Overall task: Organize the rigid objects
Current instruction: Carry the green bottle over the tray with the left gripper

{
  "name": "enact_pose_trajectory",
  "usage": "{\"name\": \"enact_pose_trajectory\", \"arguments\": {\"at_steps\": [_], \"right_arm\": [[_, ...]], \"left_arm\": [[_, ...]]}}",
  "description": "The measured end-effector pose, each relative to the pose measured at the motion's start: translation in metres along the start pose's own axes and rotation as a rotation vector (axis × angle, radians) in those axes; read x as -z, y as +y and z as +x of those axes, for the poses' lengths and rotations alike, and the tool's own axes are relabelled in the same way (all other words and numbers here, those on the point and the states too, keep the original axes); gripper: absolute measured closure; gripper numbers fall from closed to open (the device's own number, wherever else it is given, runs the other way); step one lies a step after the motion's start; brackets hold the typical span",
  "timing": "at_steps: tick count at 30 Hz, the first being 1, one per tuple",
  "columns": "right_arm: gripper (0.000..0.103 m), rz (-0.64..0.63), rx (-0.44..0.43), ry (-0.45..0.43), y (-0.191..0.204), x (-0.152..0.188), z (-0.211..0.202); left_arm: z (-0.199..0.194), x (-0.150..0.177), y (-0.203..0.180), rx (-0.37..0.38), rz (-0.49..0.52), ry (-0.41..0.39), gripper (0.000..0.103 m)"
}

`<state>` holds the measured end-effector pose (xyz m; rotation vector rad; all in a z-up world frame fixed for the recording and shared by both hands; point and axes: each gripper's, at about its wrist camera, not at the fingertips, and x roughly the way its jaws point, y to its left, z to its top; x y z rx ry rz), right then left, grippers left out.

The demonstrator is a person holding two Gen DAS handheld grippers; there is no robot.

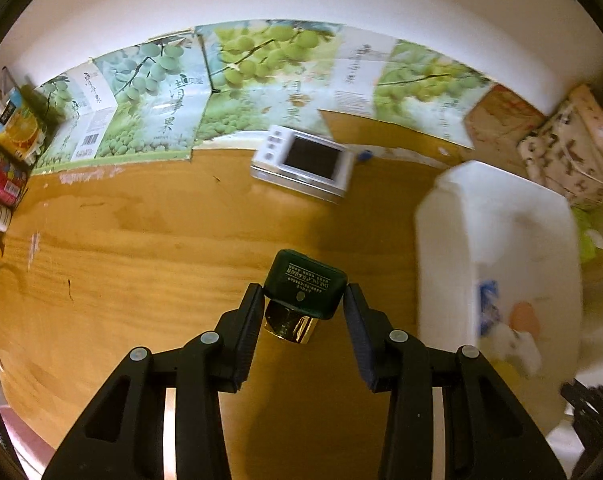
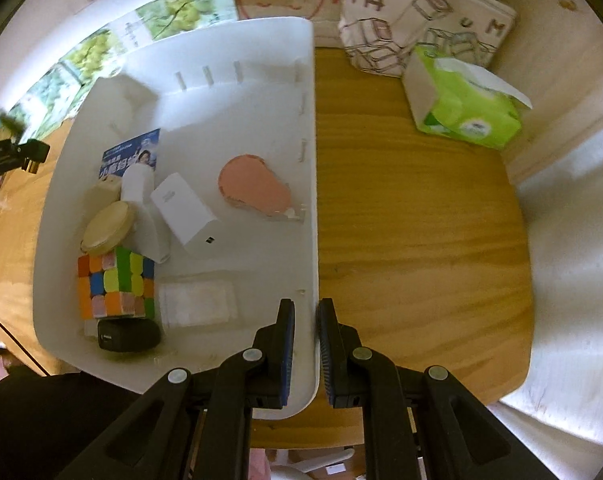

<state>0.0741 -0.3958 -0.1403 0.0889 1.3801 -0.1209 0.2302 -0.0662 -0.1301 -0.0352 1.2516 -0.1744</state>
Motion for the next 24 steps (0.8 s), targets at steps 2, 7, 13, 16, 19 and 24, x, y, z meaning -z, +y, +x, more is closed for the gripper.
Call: {"name": "enact_pose_trajectory", "arguments": {"at_steps": [2, 7, 13, 16, 19, 24], "right_arm": [[0.089, -0.023, -0.010, -0.003, -0.002, -0.003, 0.001], [0.093, -0.059, -0.025, -0.012, -0.002, -0.006, 0.002], [0.094, -0.069, -0.062, -0.013, -0.006, -0.009, 0.007], [0.094, -0.068, -0.087, -0.012, -0.011, -0.011, 0.008], [0.094, -0.076, -0.104, 0.001, -0.013, -0.010, 0.009], [0.094, -0.084, -0.105, 0.012, -0.013, -0.006, 0.012]], "left_arm": [[-0.012, 0.008, -0.009, 0.011, 0.010, -0.009, 0.059], [-0.037, 0.025, -0.036, 0.032, 0.049, -0.036, 0.059], [-0.056, 0.040, -0.079, 0.062, 0.135, -0.054, 0.059], [-0.060, 0.043, -0.103, 0.077, 0.182, -0.057, 0.059], [-0.059, 0.046, -0.127, 0.098, 0.234, -0.052, 0.058], [-0.059, 0.052, -0.158, 0.145, 0.318, -0.036, 0.058]]}}
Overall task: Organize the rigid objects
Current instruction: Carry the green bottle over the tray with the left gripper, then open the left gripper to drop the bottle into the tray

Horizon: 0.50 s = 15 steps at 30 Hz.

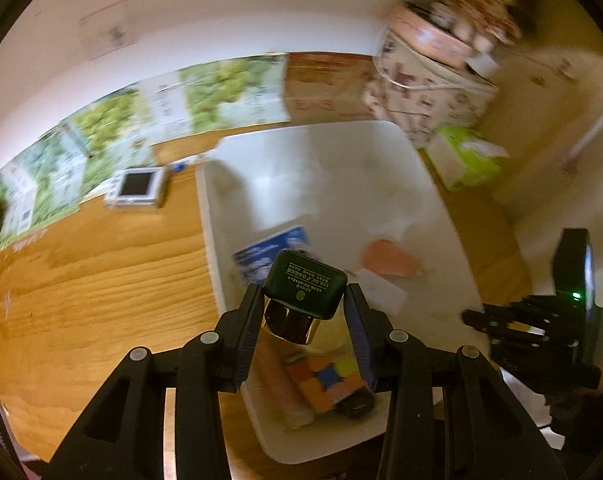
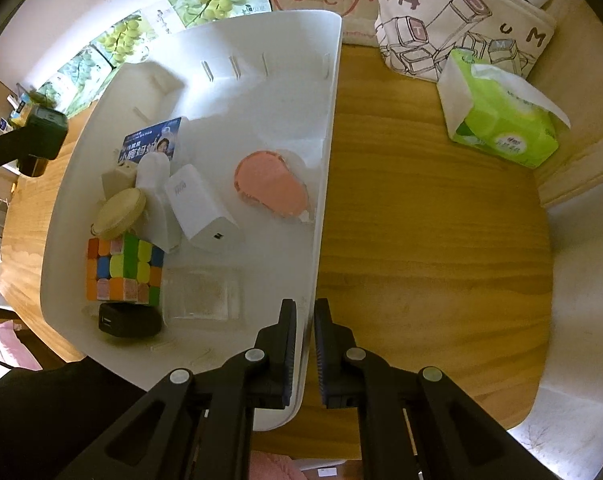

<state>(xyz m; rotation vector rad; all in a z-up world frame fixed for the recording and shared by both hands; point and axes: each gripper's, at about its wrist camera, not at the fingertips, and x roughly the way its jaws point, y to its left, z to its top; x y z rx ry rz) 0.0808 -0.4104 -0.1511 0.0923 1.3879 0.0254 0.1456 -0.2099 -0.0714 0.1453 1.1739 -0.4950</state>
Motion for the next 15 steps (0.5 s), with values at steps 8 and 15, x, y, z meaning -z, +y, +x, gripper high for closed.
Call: {"name": "enact_pose_trajectory", "arguments": {"at_steps": [8, 15], "right_arm": [[0.094, 0.043, 0.006, 0.020, 0.002, 0.007, 0.008], [0.094, 0.093, 0.042, 0.012, 0.005, 0.005, 0.009]], "left_arm": [[-0.003, -0.010, -0.013, 0.052, 0.036, -0.016, 0.036], [-0.010, -0.014, 0.017, -0.027, 0.003, -0.010, 0.027]]}}
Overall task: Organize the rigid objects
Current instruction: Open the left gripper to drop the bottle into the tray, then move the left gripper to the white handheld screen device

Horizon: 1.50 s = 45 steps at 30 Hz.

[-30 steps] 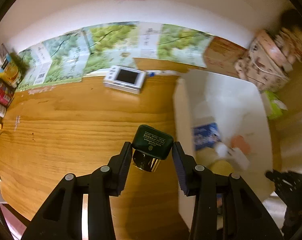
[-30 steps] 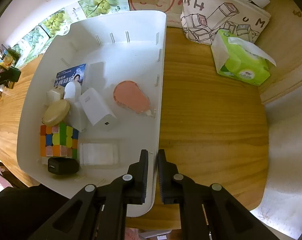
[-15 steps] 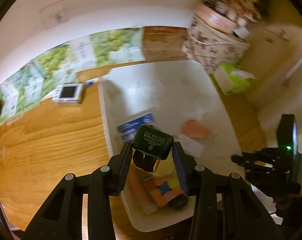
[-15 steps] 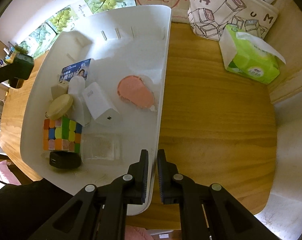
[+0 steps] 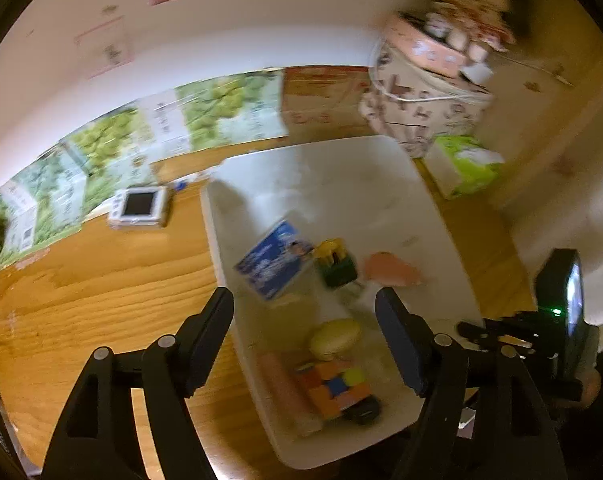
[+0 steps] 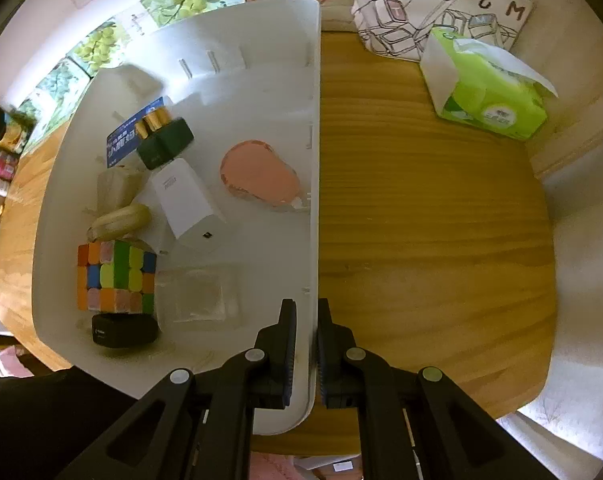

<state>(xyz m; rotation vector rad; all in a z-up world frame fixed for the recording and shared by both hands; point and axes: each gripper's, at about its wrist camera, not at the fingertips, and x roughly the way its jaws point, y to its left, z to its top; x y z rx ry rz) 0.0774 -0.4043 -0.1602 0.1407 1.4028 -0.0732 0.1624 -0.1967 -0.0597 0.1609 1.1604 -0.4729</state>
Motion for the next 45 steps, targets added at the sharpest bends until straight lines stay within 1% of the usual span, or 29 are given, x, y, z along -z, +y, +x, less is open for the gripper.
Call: {"name": "enact_pose_trajectory", "arguments": {"at_steps": [2, 4, 7, 10, 11, 14, 16, 20, 22, 26, 27, 29, 34, 38, 40, 45], "right_arm": [[0.094, 0.017, 0.011, -0.004, 0.000, 0.000, 0.000], [0.094, 0.037, 0.023, 0.005, 0.000, 0.001, 0.001], [0.094, 0.061, 0.048, 0.006, 0.000, 0.001, 0.001], [0.094, 0.102, 0.062, 0.007, -0.001, 0.003, 0.000], [0.094, 0.109, 0.073, 0.010, 0.000, 0.003, -0.001], [0.094, 0.132, 0.091, 0.012, -0.001, 0.004, -0.002], [0.094, 0.147, 0.103, 0.018, 0.000, 0.005, -0.003], [0.092, 0.163, 0.128, 0.035, 0.001, 0.005, 0.000], [0.092, 0.169, 0.136, 0.044, 0.001, 0.003, 0.001], [0.092, 0.181, 0.139, 0.063, 0.000, -0.001, 0.003], [0.092, 0.182, 0.142, 0.067, 0.000, -0.002, 0.004], [0.091, 0.178, 0.153, 0.079, 0.002, -0.005, 0.006], [0.090, 0.163, 0.183, 0.106, 0.006, -0.011, 0.010], [0.090, 0.163, 0.184, 0.121, 0.006, -0.012, 0.010], [0.090, 0.163, 0.181, 0.127, 0.005, -0.013, 0.010], [0.090, 0.157, 0.171, 0.127, 0.006, -0.017, 0.009]], "left_arm": [[0.001, 0.000, 0.017, -0.027, -0.037, 0.010, 0.027], [0.001, 0.001, 0.032, -0.038, -0.065, 0.014, 0.027], [0.001, 0.000, 0.063, -0.076, -0.138, 0.025, 0.026], [0.003, -0.004, 0.100, -0.113, -0.250, 0.024, 0.027], [0.004, -0.007, 0.119, -0.115, -0.319, 0.023, 0.027], [0.012, -0.015, 0.161, -0.071, -0.490, 0.044, 0.027], [0.017, -0.021, 0.181, -0.077, -0.587, 0.053, 0.027], [0.033, -0.035, 0.207, -0.069, -0.724, 0.051, 0.027], [0.045, -0.043, 0.217, -0.050, -0.782, 0.061, 0.027], [0.071, -0.057, 0.230, 0.015, -0.870, 0.109, 0.027], [0.079, -0.060, 0.233, 0.021, -0.894, 0.121, 0.026], [0.092, -0.065, 0.236, 0.014, -0.913, 0.142, 0.023], [0.122, -0.072, 0.244, 0.016, -0.971, 0.201, 0.022], [0.138, -0.077, 0.245, -0.005, -0.987, 0.205, 0.022], [0.147, -0.077, 0.247, -0.017, -1.005, 0.221, 0.022], [0.160, -0.077, 0.253, -0.025, -1.041, 0.224, 0.022]]}}
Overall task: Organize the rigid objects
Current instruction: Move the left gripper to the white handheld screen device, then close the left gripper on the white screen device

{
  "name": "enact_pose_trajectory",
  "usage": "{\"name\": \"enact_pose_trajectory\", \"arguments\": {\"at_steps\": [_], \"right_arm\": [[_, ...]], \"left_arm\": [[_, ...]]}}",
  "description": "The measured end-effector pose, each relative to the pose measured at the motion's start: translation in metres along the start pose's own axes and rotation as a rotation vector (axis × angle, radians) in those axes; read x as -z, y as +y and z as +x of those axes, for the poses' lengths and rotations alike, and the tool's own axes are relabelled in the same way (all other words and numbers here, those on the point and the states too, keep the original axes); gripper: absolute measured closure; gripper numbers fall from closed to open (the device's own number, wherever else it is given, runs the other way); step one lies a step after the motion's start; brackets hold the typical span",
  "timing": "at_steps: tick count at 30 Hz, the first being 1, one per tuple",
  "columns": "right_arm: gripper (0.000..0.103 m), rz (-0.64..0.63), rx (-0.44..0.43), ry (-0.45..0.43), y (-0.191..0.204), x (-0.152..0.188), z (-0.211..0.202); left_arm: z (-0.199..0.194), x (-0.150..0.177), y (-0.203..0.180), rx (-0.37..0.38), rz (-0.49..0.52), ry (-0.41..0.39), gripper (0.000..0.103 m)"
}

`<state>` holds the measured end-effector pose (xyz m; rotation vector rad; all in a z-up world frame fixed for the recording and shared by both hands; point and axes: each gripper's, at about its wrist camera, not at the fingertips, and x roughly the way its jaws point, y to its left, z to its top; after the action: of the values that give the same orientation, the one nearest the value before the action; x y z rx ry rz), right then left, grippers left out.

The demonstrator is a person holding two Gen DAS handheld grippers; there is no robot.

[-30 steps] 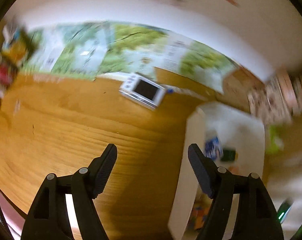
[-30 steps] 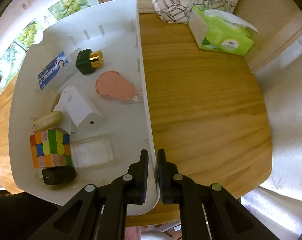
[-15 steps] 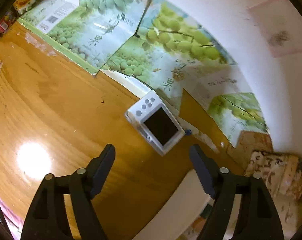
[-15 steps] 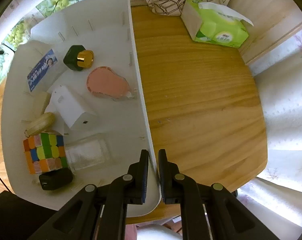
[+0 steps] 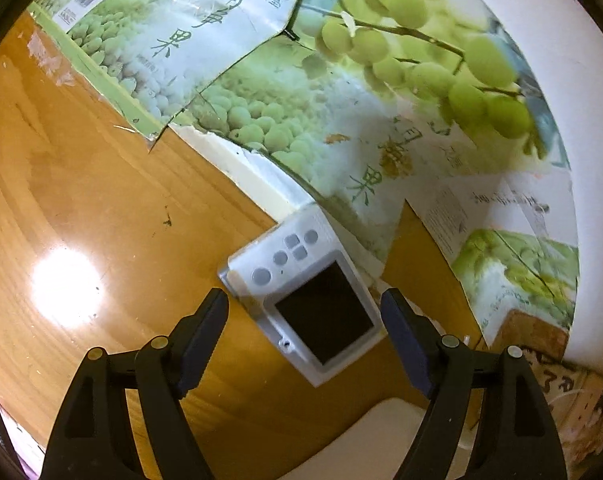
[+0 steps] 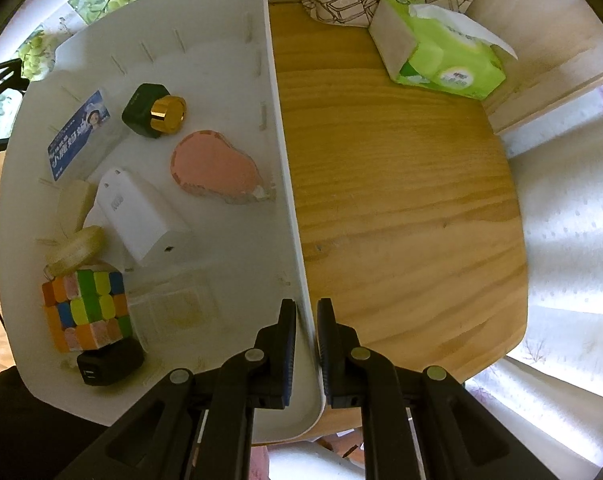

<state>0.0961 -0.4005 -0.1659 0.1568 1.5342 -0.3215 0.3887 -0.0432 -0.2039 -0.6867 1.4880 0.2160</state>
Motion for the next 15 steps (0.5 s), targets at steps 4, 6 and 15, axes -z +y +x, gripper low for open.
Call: {"name": "enact_pose_trajectory", "arguments": {"at_steps": [4, 6, 15], "right_arm": [[0.090, -0.005, -0.009, 0.003, -0.001, -0.001, 0.001], [0.090, -0.007, -0.013, 0.003, -0.002, -0.002, 0.001], [0.090, -0.011, -0.031, -0.018, -0.003, -0.003, -0.007]], "left_arm": [[0.006, -0.003, -0.002, -0.013, -0.010, -0.003, 0.022], [0.010, -0.003, -0.002, -0.019, -0.011, 0.006, 0.022], [0.016, -0.002, -0.013, -0.071, 0.014, 0.002, 0.026]]}}
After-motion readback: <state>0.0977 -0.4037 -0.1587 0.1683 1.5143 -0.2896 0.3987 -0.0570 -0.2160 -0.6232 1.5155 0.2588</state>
